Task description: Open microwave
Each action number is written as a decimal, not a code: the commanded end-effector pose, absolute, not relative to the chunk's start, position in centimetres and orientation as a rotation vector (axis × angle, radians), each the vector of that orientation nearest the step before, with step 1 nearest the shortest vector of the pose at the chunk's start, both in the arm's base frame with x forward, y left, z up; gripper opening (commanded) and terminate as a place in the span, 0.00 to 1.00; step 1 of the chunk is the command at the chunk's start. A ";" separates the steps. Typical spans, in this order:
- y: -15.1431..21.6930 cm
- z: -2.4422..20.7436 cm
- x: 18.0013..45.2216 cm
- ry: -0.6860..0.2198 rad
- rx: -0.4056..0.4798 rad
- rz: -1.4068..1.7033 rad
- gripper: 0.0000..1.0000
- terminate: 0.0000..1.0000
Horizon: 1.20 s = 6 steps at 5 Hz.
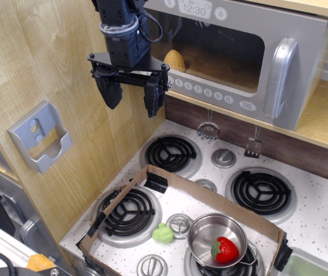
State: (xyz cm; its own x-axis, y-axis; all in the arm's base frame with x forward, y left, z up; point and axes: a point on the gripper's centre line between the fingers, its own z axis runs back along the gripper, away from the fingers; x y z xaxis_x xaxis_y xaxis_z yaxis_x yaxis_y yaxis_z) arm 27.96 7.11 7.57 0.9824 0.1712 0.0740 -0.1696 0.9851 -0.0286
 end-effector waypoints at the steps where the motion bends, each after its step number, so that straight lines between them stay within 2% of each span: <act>1: 7.1 7.6 28.0 -0.076 -0.022 0.171 1.00 0.00; 2: 3.8 8.4 28.8 -0.148 -0.007 0.157 1.00 0.00; 4: -2.3 10.9 30.5 -0.185 -0.014 0.166 1.00 0.00; 5: -4.6 11.8 31.4 -0.211 0.032 0.139 1.00 0.00; 6: -6.3 12.3 32.7 -0.250 0.020 0.143 1.00 0.00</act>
